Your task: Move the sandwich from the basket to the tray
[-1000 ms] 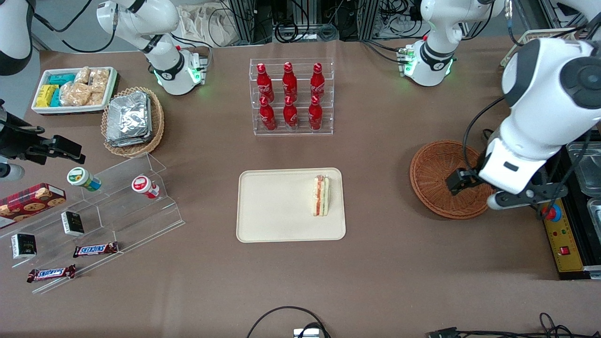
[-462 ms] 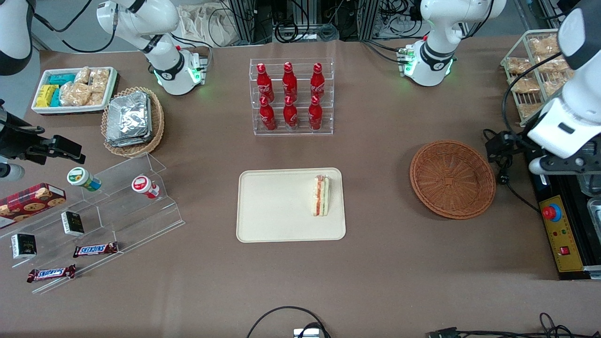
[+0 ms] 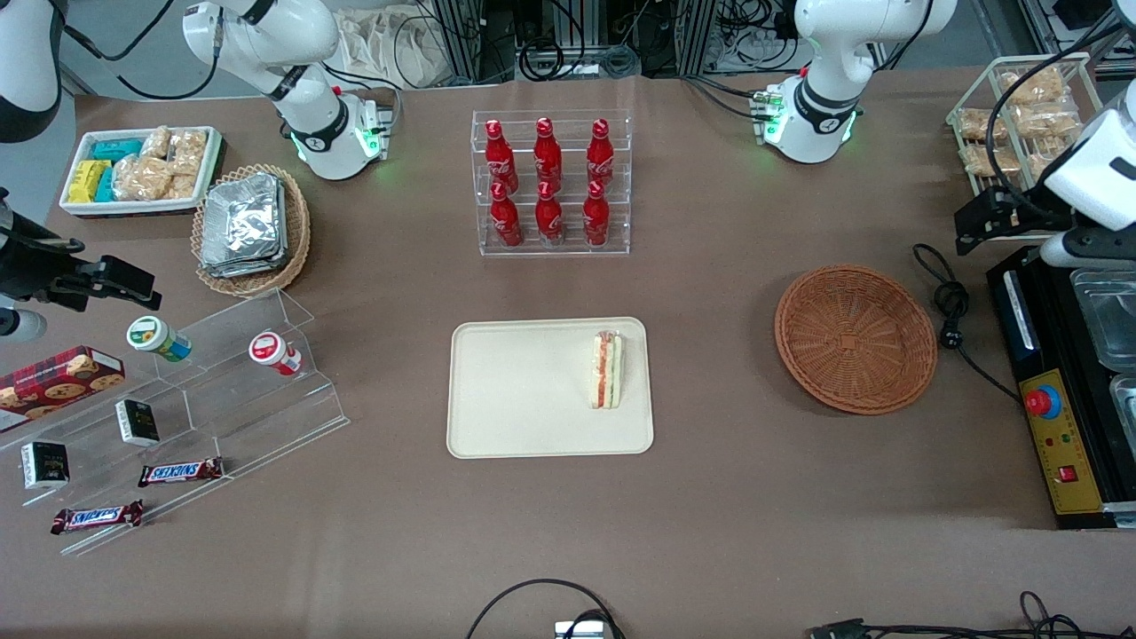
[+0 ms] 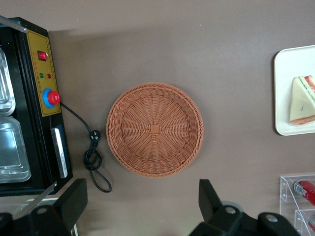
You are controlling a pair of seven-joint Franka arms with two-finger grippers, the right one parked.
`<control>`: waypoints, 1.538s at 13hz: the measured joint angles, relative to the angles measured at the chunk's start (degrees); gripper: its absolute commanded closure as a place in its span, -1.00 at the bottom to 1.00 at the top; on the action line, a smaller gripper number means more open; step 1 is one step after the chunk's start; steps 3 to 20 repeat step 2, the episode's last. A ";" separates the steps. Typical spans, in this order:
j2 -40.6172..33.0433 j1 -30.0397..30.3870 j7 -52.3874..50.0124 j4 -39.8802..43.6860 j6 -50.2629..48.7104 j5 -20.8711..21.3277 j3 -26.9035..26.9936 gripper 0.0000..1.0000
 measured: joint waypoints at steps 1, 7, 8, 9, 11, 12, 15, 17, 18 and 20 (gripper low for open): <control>-0.11 -0.10 0.00 -0.04 -0.17 -0.02 0.00 -1.00; -0.06 -0.20 0.00 -0.18 -0.20 -0.04 -0.01 -1.00; -0.06 -0.20 0.00 -0.18 -0.20 -0.04 -0.01 -1.00; -0.06 -0.20 0.00 -0.18 -0.20 -0.04 -0.01 -1.00; -0.06 -0.20 0.00 -0.18 -0.20 -0.04 -0.01 -1.00; -0.06 -0.20 0.00 -0.18 -0.20 -0.04 -0.01 -1.00; -0.06 -0.20 0.00 -0.18 -0.20 -0.04 -0.01 -1.00; -0.06 -0.20 0.00 -0.18 -0.20 -0.04 -0.01 -1.00; -0.06 -0.20 0.00 -0.18 -0.20 -0.04 -0.01 -1.00; -0.06 -0.20 0.00 -0.18 -0.20 -0.04 -0.01 -1.00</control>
